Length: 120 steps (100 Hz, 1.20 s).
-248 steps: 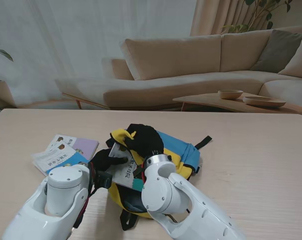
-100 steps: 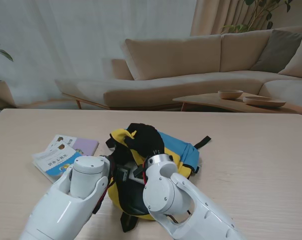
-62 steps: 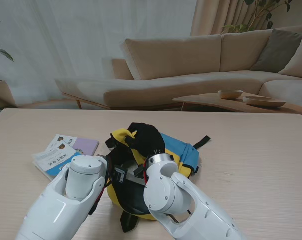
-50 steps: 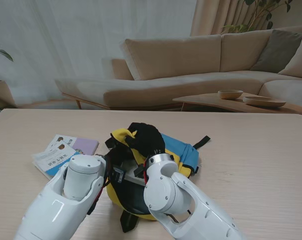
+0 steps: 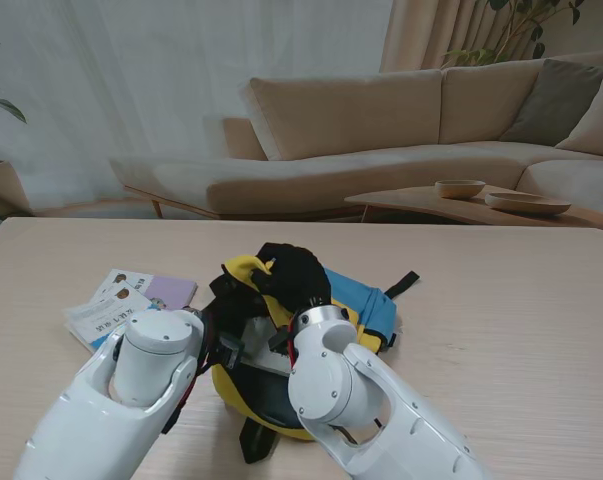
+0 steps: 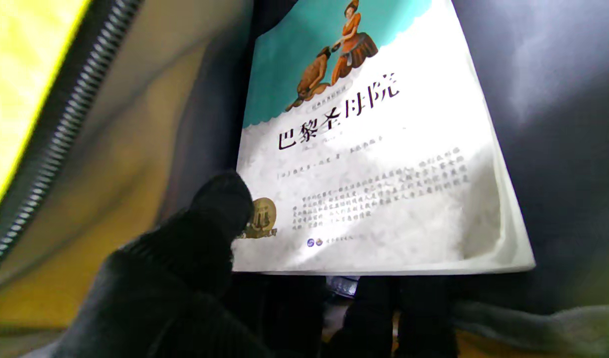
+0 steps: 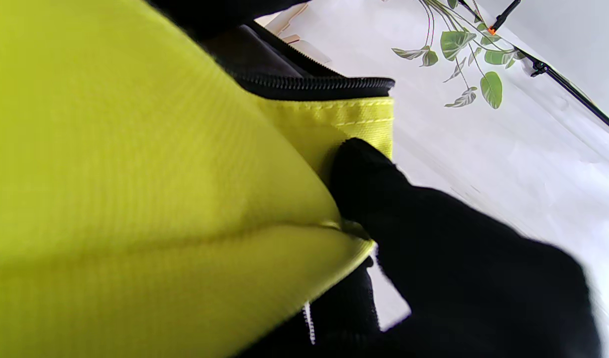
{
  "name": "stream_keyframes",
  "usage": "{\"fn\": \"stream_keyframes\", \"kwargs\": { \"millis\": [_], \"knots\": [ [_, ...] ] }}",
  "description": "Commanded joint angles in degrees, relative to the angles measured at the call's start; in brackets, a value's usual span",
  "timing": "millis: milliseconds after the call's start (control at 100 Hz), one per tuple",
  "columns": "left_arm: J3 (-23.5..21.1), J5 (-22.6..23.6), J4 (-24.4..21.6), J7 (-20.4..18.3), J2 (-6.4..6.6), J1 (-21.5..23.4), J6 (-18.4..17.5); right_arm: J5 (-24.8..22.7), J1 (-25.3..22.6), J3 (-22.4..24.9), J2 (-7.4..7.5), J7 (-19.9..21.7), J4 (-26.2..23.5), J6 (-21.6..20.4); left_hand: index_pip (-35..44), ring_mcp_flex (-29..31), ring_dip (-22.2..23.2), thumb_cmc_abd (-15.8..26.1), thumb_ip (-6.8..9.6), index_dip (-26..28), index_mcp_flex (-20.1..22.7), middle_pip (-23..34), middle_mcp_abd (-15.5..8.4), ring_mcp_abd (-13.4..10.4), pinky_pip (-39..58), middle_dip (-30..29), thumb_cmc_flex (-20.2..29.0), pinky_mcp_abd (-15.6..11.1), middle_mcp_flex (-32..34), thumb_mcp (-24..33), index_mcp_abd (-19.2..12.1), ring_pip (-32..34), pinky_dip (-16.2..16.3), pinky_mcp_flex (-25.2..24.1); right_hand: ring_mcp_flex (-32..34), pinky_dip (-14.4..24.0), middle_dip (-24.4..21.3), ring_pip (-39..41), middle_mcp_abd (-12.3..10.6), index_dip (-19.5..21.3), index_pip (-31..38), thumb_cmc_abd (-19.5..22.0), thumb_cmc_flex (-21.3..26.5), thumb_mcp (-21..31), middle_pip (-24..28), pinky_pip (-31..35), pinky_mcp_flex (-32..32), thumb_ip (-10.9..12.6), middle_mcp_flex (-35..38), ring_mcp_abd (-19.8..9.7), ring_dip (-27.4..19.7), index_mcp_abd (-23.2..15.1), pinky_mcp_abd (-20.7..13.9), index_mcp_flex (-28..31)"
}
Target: Pack books into the school bag then zip close the school bag
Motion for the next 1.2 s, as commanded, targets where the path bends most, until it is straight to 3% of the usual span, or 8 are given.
{"fn": "stream_keyframes", "kwargs": {
  "millis": [0, 60, 180, 390, 700, 910, 1190],
  "knots": [
    [-0.1, 0.5, -1.8, -2.0, 0.27, 0.6, -0.8, -0.1, 0.0, 0.0, -0.62, 0.5, -0.5, -0.5, -3.0, -1.9, -1.5, 1.2, 2.02, -1.5, -1.1, -3.9, -1.7, -1.7, -5.6, -1.5, -1.2, -2.4, -2.6, -2.5, -1.5, -4.3, -2.8, -0.9, 2.5, -0.6, -0.7, 0.2, 1.0, 0.8, 3.6, 1.9, 4.6, 0.9, -0.6, 0.6, 2.0, 0.1, 0.9, 1.2, 0.5, -7.2, -0.2, 3.7],
    [-0.2, 0.8, -2.3, -2.1, 0.4, 0.8, -1.2, 0.0, 0.0, 0.0, -0.65, 0.5, -0.4, -0.4, -3.7, -2.1, -1.2, 1.6, 2.06, -1.4, -1.3, -4.3, -2.2, -1.9, -6.5, -1.0, -1.5, -2.6, -3.0, -3.0, -2.2, -4.6, -2.7, -1.0, 2.4, -0.6, -0.7, 0.2, 1.1, 0.8, 3.6, 1.8, 4.6, 0.9, -0.6, 0.6, 2.1, 0.1, 0.9, 1.2, 0.5, -7.2, -0.3, 3.7],
    [-0.4, 1.4, -3.0, -2.1, 0.62, 1.2, -2.2, 0.2, 0.3, 0.2, -0.73, 0.4, -0.1, -0.4, 0.3, -1.7, 1.7, 2.2, 2.3, 4.5, -1.1, -1.9, -3.4, -2.4, -5.8, 4.0, -1.2, -2.5, -2.1, -4.1, -3.7, -3.3, 1.9, -0.9, 2.4, -0.7, -0.7, 0.2, 1.0, 0.8, 3.6, 1.8, 4.6, 0.9, -0.6, 0.6, 2.0, 0.1, 0.9, 1.2, 0.5, -7.1, -0.3, 3.7],
    [-1.2, 2.5, -4.7, -2.2, 1.03, 2.5, -3.4, 0.4, 0.7, 0.5, -0.79, 0.2, 0.7, -0.4, 0.3, -1.6, 2.2, 2.8, 2.37, 4.2, -0.8, -2.8, -3.3, -1.5, -4.5, 3.4, -1.2, -1.3, -2.3, -5.4, -6.7, -2.5, 3.2, -1.1, 2.5, -0.7, -0.7, 0.2, 1.0, 0.8, 3.6, 1.9, 4.6, 0.9, -0.6, 0.6, 2.0, 0.1, 0.8, 1.2, 0.5, -7.1, -0.3, 3.7],
    [-2.9, 4.3, -8.9, -3.4, 2.13, 5.7, -5.6, 0.7, 0.9, 1.0, -0.76, 0.2, 1.3, -0.5, 9.2, 0.0, 3.2, 3.3, 2.42, 6.3, -0.4, 0.4, -2.4, -0.8, -0.2, 4.1, -1.2, -0.7, -1.1, -6.5, -5.1, -0.2, 5.3, -1.1, 2.4, -0.8, -0.7, 0.2, 1.0, 0.8, 3.5, 1.9, 4.6, 0.9, -0.6, 0.6, 2.0, 0.1, 0.8, 1.2, 0.5, -7.1, -0.2, 3.7],
    [-4.9, 10.7, -13.0, -3.2, 3.16, 10.3, -9.1, 0.8, 0.7, 1.4, -0.2, 1.5, 1.2, -0.8, 16.6, 1.9, 4.8, 2.9, 2.35, 8.3, -0.6, 5.4, -2.3, -0.3, 2.6, 6.0, -1.6, -0.4, 0.3, -5.3, -4.0, 1.9, 5.9, -0.3, 2.0, -0.6, -0.7, 0.1, 0.9, 0.8, 3.5, 2.1, 4.6, 0.7, -0.6, 0.7, 1.0, 0.0, 0.6, 1.3, 0.5, -7.0, 0.4, 3.5],
    [-10.7, 16.9, -18.9, -2.4, 4.05, 18.6, -15.2, 1.3, 0.0, 1.9, 1.72, 7.0, 0.8, -1.3, 23.2, 3.7, 6.8, 2.8, 2.27, 11.4, -1.0, 8.5, -1.6, 0.7, 4.8, 7.9, -1.8, -0.1, 3.3, -4.8, -3.3, 4.1, 6.9, 0.3, 0.8, 0.6, -0.5, 0.1, 0.5, 0.7, 3.4, 2.8, 4.6, 0.0, -0.7, 1.2, -2.4, 0.1, 0.0, 0.9, 0.7, -7.0, 1.9, 3.0]
  ]
}}
